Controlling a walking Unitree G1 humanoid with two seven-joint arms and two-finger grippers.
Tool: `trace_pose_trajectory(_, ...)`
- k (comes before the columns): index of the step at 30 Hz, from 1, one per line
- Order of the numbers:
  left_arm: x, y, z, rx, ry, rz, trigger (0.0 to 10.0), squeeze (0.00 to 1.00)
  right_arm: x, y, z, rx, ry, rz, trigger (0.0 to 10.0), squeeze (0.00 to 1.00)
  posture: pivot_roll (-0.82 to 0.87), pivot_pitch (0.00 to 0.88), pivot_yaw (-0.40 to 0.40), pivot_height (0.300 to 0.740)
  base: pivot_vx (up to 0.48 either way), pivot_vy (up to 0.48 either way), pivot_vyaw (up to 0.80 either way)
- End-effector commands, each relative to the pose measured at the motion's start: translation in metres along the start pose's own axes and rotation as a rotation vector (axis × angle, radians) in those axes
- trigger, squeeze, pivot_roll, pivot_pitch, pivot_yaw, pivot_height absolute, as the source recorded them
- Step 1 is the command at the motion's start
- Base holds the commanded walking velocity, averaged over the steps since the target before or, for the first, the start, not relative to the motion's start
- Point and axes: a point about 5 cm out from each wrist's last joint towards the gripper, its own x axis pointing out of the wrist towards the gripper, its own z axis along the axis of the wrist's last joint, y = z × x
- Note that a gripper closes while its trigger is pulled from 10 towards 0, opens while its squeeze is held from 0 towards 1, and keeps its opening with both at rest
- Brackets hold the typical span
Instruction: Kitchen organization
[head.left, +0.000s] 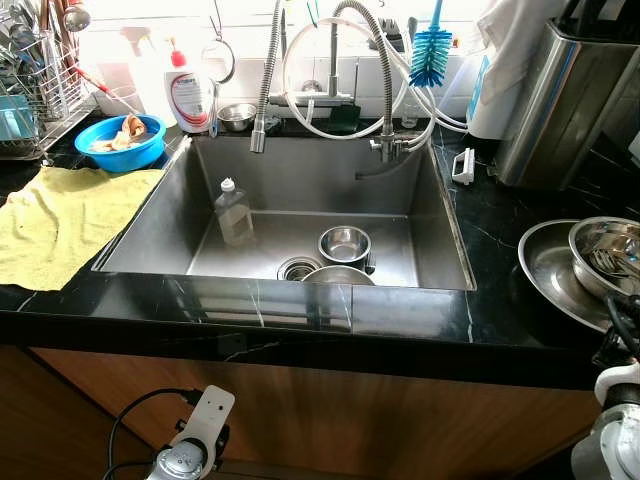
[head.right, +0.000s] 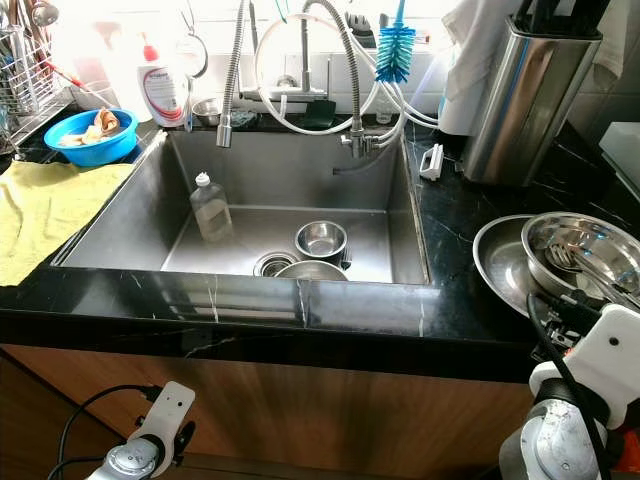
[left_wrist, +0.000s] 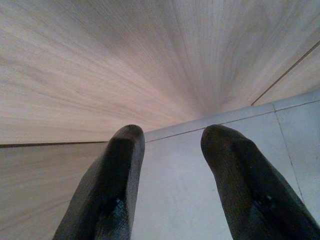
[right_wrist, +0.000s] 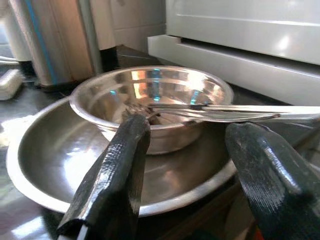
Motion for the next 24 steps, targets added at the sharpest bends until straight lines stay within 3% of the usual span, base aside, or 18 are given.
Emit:
trace_pose_trajectory(1,-0.001,0.003,-0.004,0.004,0.018,0.004,10.0,0.0,-0.001,0.008,-0.001,0.013,0.007,0.057,10.0,0.0,-0.15,0.0,0.028,0.74,0.0,0.0,0.0)
trace_pose_trajectory(11,-0.001,0.003,-0.003,0.005,0.014,0.003,10.0,0.0,-0.008,0.032,-0.005,0.004,0.029,0.263,10.0,0.0,-0.15,0.0,0.027,0.74,0.0,0.0,0.0)
trace_pose_trajectory(24,0.0,0.003,0.0,0.011,0.002,0.002,10.0,0.0,-0.008,0.029,-0.008,-0.009,0.043,0.25,10.0,0.0,-0.15,0.0,0.027,0.74,0.0,0.0,0.0)
